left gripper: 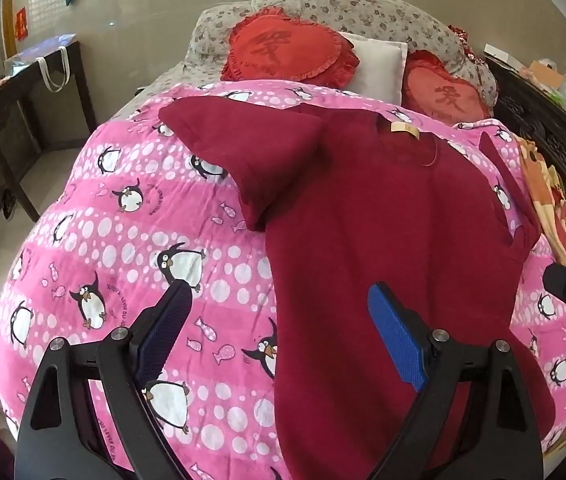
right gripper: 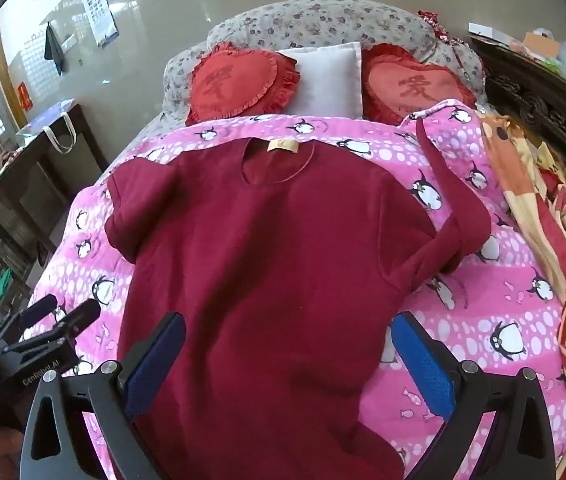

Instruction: Fold small clothes

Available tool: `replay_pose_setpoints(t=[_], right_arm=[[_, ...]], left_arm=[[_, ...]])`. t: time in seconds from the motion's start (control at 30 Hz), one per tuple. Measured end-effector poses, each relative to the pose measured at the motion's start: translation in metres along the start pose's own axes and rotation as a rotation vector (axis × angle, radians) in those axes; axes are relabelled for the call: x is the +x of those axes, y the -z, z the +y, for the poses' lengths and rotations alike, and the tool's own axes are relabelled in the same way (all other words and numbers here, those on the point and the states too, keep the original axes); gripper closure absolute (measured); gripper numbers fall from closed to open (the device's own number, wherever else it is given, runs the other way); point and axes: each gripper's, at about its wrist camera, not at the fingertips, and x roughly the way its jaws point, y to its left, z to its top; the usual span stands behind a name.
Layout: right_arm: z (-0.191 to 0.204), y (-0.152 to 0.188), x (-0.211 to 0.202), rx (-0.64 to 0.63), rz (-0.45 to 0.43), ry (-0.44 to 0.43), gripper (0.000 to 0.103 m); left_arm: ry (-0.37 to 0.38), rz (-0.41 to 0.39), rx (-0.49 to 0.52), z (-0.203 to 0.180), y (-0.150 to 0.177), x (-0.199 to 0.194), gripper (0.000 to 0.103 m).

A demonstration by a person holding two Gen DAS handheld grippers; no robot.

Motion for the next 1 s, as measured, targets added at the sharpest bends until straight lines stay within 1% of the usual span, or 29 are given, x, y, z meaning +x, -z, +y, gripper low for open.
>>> replay_pose_setpoints(t=[0.17, 0.2, 0.37, 0.43, 0.77, 0.87, 1.0], right_arm=[[0.006, -0.012, -0.001, 0.004, -0.044, -0.01, 0.001], [0.001, -0.013, -0.002, 0.001, -0.044, -0.022, 0.001], [0.008, -0.022, 0.01, 0.001, -0.016, -0.016, 0.001], [0.011, -0.015, 0.014, -0.005, -0.018, -0.018, 0.001], [0.013, -0.017, 0.025, -0.027, 0.009, -0.013, 0.001], [0.014, -0.018, 0.027, -0.034, -0.001, -0.01, 0.001], [0.019, -0.02, 0.029, -0.043, -0.016, -0.034, 0.001]], left_arm=[[-0.007, -0.001, 0.001, 0.0, -0.003, 0.002, 0.013], [-0.007, 0.001, -0.002, 0.0, -0.003, 0.003, 0.013], [-0.007, -0.005, -0.007, 0.0, -0.005, 0.004, 0.013], [-0.011, -0.003, -0.005, -0.001, -0.006, 0.006, 0.013], [-0.016, 0.011, -0.011, -0.003, -0.01, 0.016, 0.013], [-0.02, 0.016, -0.013, -0.002, -0.012, 0.02, 0.013], [-0.021, 0.021, -0.012, -0.003, -0.013, 0.023, 0.013]])
